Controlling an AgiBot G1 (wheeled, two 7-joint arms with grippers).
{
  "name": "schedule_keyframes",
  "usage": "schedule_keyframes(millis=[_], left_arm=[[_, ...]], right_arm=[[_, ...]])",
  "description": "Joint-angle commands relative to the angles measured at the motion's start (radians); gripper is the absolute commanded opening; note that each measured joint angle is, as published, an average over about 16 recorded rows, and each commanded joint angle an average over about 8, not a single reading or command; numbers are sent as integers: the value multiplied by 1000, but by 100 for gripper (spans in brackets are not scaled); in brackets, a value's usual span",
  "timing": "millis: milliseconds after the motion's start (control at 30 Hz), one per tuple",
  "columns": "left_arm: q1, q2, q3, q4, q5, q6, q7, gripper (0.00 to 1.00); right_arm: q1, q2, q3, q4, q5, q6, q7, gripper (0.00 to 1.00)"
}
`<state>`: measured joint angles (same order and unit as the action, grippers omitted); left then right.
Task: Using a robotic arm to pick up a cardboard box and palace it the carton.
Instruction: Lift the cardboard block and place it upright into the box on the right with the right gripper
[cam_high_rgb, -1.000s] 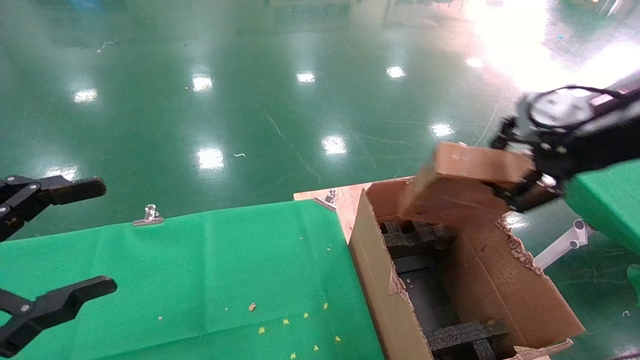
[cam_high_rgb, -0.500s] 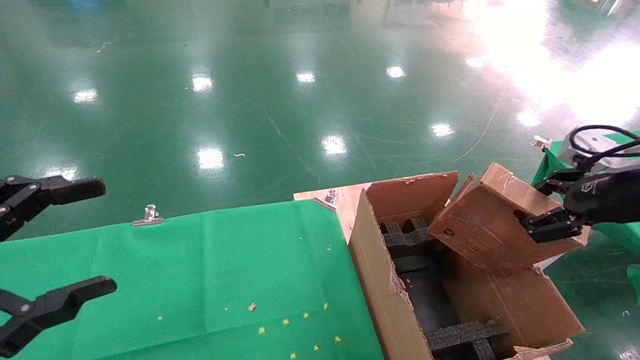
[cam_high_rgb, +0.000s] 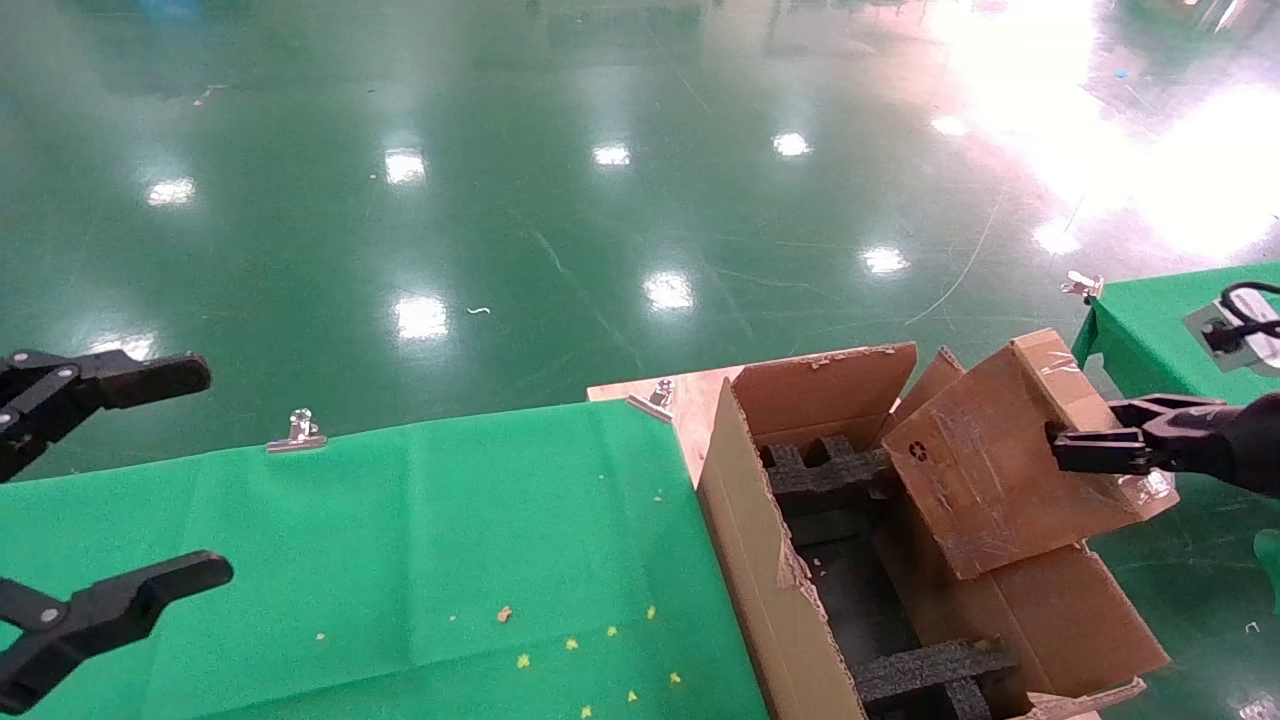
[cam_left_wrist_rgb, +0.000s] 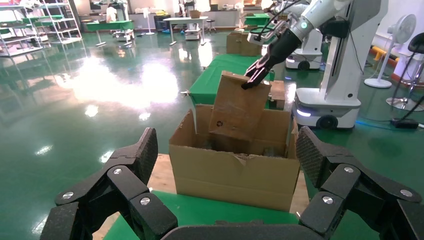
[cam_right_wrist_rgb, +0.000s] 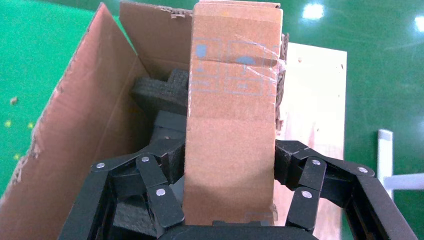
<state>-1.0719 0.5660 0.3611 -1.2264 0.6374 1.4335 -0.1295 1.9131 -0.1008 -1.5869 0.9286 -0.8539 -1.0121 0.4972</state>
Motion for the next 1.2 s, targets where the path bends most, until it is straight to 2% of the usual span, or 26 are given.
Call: schedule_keyframes(millis=[33, 233, 633, 767, 967, 1200], left_arm=[[0, 0, 0, 0, 0, 0, 0, 100], [0, 0, 0, 0, 0, 0, 0, 100], [0, 0, 0, 0, 0, 0, 0, 100], [0, 0, 0, 0, 0, 0, 0, 100], [0, 0, 0, 0, 0, 0, 0, 100], [0, 0, 0, 0, 0, 0, 0, 100]], right_arm=[[-37, 26, -14, 27, 57, 57, 18, 0], [-76, 52, -33, 66, 104, 133, 19, 0], [-60, 40, -26, 55, 90, 104, 22, 0], [-67, 31, -34, 54, 82, 122, 39, 0], [-95, -6, -70, 69, 28, 223, 164, 0], [-98, -36, -110, 135, -110, 337, 333, 0]])
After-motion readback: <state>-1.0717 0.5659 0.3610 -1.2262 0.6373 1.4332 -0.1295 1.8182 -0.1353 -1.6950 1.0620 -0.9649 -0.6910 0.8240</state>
